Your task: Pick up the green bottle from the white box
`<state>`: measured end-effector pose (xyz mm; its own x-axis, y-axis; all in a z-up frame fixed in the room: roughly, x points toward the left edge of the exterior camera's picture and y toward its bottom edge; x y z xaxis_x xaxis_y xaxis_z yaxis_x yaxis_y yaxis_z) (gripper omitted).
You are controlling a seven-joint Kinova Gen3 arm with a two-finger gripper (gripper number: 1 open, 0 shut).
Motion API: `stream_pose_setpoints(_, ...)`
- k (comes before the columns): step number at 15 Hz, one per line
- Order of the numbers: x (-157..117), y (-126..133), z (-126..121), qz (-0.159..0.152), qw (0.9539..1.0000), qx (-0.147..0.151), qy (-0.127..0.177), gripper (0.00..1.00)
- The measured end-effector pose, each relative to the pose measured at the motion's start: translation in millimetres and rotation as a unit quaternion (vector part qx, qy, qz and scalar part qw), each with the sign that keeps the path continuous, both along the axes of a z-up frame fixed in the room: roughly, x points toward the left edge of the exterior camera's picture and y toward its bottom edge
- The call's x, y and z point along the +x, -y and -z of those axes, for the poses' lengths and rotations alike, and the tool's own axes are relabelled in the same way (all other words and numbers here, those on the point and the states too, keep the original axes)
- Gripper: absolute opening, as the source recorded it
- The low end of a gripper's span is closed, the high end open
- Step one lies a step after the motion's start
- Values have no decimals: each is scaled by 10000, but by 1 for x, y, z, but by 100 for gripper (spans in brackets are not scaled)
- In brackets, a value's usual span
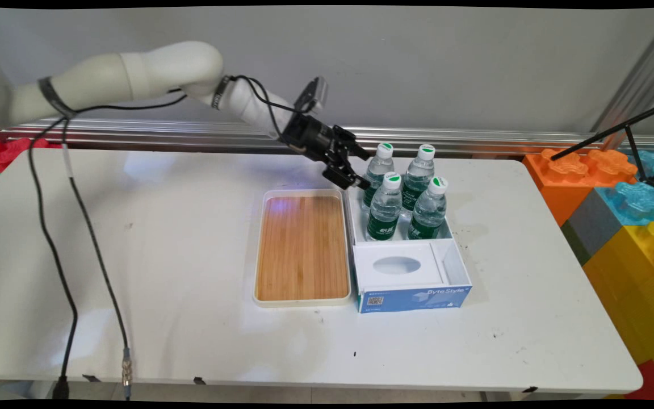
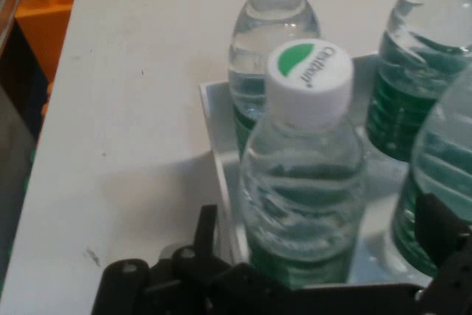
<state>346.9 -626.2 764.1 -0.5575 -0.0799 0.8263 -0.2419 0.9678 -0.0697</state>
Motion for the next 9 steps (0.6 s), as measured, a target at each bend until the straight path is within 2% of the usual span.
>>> stream_pose_setpoints(8,-28,22,28,125,9998,-122,-123,100)
stream_pose_setpoints(9,-30,23,29,142,9997,-123,-141,0)
